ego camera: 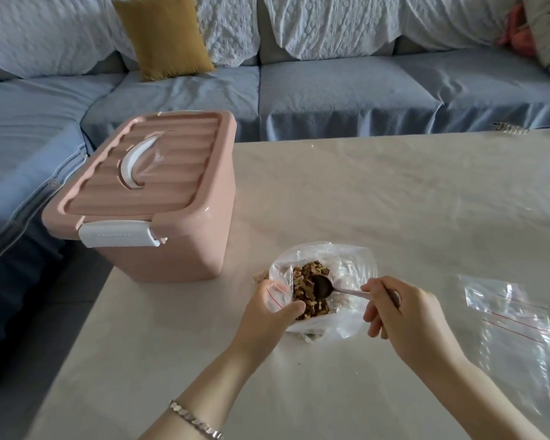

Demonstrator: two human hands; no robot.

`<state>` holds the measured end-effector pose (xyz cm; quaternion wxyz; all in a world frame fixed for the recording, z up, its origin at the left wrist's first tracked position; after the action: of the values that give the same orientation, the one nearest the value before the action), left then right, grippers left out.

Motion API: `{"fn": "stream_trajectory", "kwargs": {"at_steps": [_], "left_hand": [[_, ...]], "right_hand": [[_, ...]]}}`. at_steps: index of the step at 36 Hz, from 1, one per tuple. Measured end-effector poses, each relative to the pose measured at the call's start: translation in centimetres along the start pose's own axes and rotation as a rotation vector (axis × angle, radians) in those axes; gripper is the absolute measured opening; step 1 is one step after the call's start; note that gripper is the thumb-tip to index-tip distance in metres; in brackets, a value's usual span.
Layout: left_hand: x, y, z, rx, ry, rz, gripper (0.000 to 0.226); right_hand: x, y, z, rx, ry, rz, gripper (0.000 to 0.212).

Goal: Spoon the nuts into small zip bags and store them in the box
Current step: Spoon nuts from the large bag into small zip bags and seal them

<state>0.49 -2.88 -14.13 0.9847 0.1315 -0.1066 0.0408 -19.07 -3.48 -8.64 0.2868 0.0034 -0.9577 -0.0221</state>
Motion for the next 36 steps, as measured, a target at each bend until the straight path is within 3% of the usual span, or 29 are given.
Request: {"fn": "stream_trajectory", "kwargs": {"at_steps": [5,12,18,27,33,36], "left_hand": [[-0.2,-0.2,-0.4,0.028,0.055,-0.006,0.038],[-0.2,-0.4,-0.5,0.025,0.057,0.014,0.042],[-0.6,-0.4,-0.6,0.015,0.041,0.0,0.042],[0.2,0.2,-0.3,-0.029,-0.066,0.014,0.038],[2.6,1.3,3.2,-0.395,-0.374,0.242,0.03],[2.8,1.4,4.5,-0.439,-0.418,0.266,0.027]], "right_hand": [[-0.4,0.5,0.5,-0.061,-0.096,0.017,0.031],[-0.6,-0.3,3.3,-0.336,-0.423,0.003,0.028],[-1.7,0.4,3.4,-0.329,-0.456,-0.019,0.028],[-2.8,1.3,4.8,-0.48,-0.774,0.064,0.025],[-0.4,0.7,5.1,-0.462,-0.785,0.116,0.026],[1.5,0.1,4.6,-0.4,-0.738,0.155,0.029]]}}
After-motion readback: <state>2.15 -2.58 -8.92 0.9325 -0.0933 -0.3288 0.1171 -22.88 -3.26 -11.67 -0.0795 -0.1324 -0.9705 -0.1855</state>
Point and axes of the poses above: each hand's wrist, its own y-axis away from the middle knuckle, its own x-axis out of the back of the hand, z = x × y, the point moved 6 cm from there along -y, towards the middle knuckle
